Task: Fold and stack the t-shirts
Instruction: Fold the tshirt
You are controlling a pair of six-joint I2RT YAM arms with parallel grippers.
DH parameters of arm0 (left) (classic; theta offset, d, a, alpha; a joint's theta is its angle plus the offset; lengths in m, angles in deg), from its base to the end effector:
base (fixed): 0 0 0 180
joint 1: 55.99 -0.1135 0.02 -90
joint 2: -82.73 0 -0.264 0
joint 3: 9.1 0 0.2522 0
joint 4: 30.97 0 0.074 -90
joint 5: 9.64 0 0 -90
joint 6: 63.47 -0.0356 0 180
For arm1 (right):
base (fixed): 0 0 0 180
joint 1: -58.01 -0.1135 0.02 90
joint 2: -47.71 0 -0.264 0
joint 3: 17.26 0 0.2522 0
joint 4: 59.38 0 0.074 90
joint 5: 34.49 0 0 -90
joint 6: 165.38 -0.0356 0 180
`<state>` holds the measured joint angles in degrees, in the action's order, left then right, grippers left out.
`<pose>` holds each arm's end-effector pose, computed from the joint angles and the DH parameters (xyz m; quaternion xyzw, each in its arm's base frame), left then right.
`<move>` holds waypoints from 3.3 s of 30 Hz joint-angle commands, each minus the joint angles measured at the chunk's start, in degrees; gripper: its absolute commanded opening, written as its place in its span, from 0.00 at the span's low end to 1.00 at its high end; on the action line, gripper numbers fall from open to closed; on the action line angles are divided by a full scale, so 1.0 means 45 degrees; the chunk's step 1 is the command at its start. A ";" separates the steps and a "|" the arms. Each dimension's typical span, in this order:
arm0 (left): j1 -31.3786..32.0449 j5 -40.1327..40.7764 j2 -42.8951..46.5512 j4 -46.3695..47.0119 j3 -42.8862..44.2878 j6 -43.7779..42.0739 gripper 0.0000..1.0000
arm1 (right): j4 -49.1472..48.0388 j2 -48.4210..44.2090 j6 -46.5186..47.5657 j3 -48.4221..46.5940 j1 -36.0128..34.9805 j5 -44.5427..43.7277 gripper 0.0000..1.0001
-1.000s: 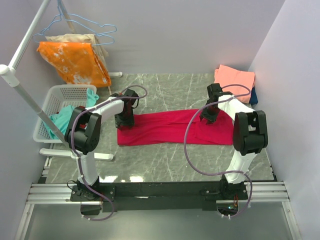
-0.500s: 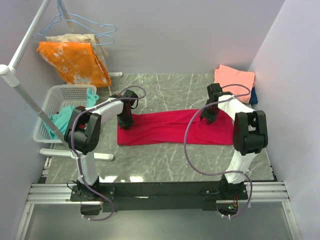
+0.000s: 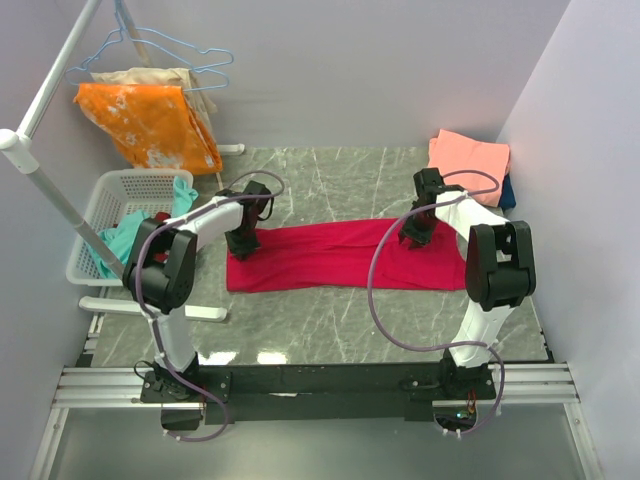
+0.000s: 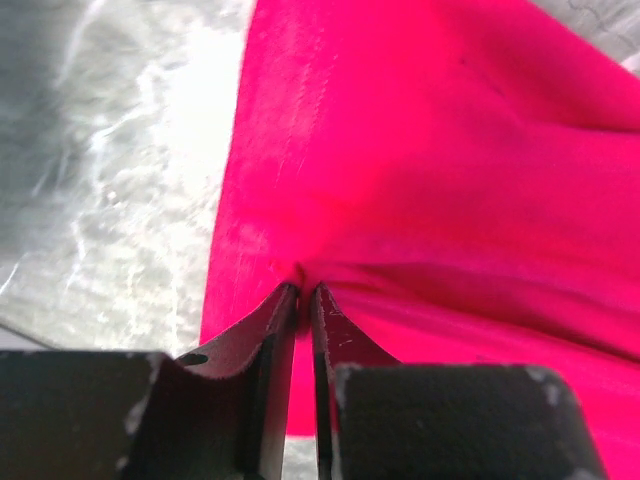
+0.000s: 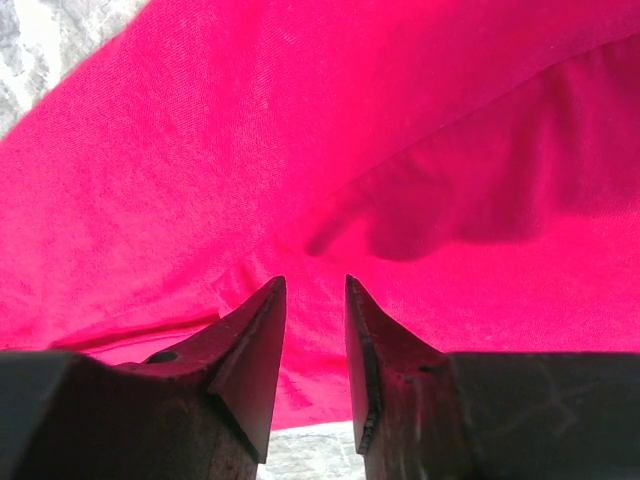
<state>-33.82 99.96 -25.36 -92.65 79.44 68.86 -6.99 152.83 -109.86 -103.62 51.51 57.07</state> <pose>0.3342 -0.1233 0.1738 -0.1848 0.9651 0.1033 0.1543 0.3606 0.0421 0.1835 0.2363 0.9577 0.0699 0.1487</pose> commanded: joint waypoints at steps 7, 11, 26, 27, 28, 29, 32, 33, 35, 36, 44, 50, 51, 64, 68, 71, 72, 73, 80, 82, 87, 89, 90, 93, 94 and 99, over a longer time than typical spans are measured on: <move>-0.0045 0.0411 0.1228 -0.0386 -0.0115 0.0262 0.18 | 0.0965 0.0017 0.0434 -0.0370 -0.0664 -0.1301 0.37; -0.0045 0.0372 0.1208 -0.0327 -0.0193 0.0243 0.18 | 0.1863 0.0740 0.0981 -0.0936 -0.1094 -0.2553 0.37; -0.0045 0.1602 0.0603 -0.1284 0.0295 0.0808 0.20 | 0.4013 0.2948 0.2252 -0.2305 -0.1348 -0.4819 0.38; -0.0045 0.1699 0.0564 -0.1439 0.0334 0.0964 0.20 | 0.4051 0.2948 0.2252 -0.2324 -0.1367 -0.4859 0.38; -0.0045 0.1971 0.0525 -0.1479 0.0393 0.1062 0.19 | 0.4090 0.3006 0.2291 -0.2363 -0.1368 -0.4859 0.38; -0.0045 0.2012 0.0544 -0.1480 0.0393 0.1063 0.20 | 0.4130 0.3026 0.2272 -0.2402 -0.1368 -0.4859 0.38; -0.0064 0.2189 0.0603 -0.1480 0.0549 0.1103 0.19 | 0.4110 0.3046 0.2272 -0.2422 -0.1406 -0.4801 0.38; -0.0064 0.2227 0.0603 -0.1480 0.0607 0.1083 0.19 | 0.4091 0.3046 0.2252 -0.2422 -0.1407 -0.4820 0.38; -0.0064 0.2267 0.0622 -0.1266 0.0744 0.1005 0.19 | 0.4032 0.3027 0.2252 -0.2402 -0.1426 -0.4800 0.38; -0.0064 0.2344 0.0622 -0.1226 0.0783 0.0985 0.19 | 0.4032 0.3046 0.2252 -0.2441 -0.1465 -0.4781 0.38; -0.0064 0.2892 -0.0411 -0.1089 0.2169 0.0770 0.18 | 0.4013 0.3066 0.2291 -0.2500 -0.1563 -0.4859 0.37; -0.0064 0.1995 -0.0258 -0.1168 0.2153 0.0302 0.28 | 0.4052 0.3105 0.2272 -0.2578 -0.1621 -0.4957 0.37; -0.0064 0.1800 -0.0083 -0.1090 0.1880 0.0166 0.36 | 0.4052 0.3105 0.2291 -0.2617 -0.1602 -0.4957 0.37; -0.0064 -0.0759 0.0426 -0.0094 0.1351 -0.0870 0.45 | 0.3973 0.3026 0.2291 -0.2500 -0.1660 -0.4878 0.37; -0.0064 -0.0996 0.0447 0.0200 0.1174 -0.0832 0.45 | 0.3974 0.3007 0.2271 -0.2461 -0.1660 -0.4937 0.37; -0.0084 -0.0625 0.0018 0.0083 0.1174 -0.0734 0.44 | 0.3973 0.3026 0.2291 -0.2480 -0.1660 -0.4898 0.37; -0.0084 -0.0605 -0.0060 0.0102 0.1097 -0.0753 0.44 | 0.3993 0.3027 0.2272 -0.2480 -0.1660 -0.4898 0.37; -0.0084 -0.0508 -0.0293 0.0083 0.1077 -0.0715 0.44 | 0.3974 0.2988 0.2271 -0.2480 -0.1680 -0.4898 0.37; -0.0103 -0.0604 -0.0569 0.0180 0.0764 -0.0577 0.42 | 0.3993 0.2929 0.2233 -0.2441 -0.1680 -0.4937 0.37; -0.0103 -0.0585 -0.0647 0.0181 0.0784 -0.0597 0.40 | 0.3993 0.2909 0.2232 -0.2422 -0.1660 -0.4956 0.37; -0.0142 -0.0293 -0.0687 0.0044 0.0901 -0.0578 0.24 | 0.4013 0.2929 0.2174 -0.2461 -0.1660 -0.4956 0.37; -0.0142 -0.0020 -0.0569 -0.0112 0.0979 -0.0442 0.18 | 0.3993 0.2929 0.2135 -0.2422 -0.1660 -0.4957 0.37; -0.0142 0.0291 -0.0472 -0.0287 0.1076 -0.0383 0.15 | 0.3974 0.2948 0.2135 -0.2403 -0.1660 -0.4957 0.37; -0.0162 0.0955 -0.0180 -0.0658 0.1329 -0.0149 0.07 | 0.4032 0.2987 0.2096 -0.2422 -0.1660 -0.4996 0.36; -0.0162 0.1055 -0.0082 -0.0717 0.1389 -0.0109 0.06 | 0.4032 0.3007 0.2096 -0.2441 -0.1660 -0.4996 0.36; -0.0143 0.1407 0.0426 -0.1049 0.1818 0.0105 0.01 | 0.4169 0.3085 0.2076 -0.2519 -0.1660 -0.5074 0.35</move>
<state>-34.17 101.29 -28.27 -94.80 84.40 68.01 10.50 164.98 -99.96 -115.18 44.10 36.83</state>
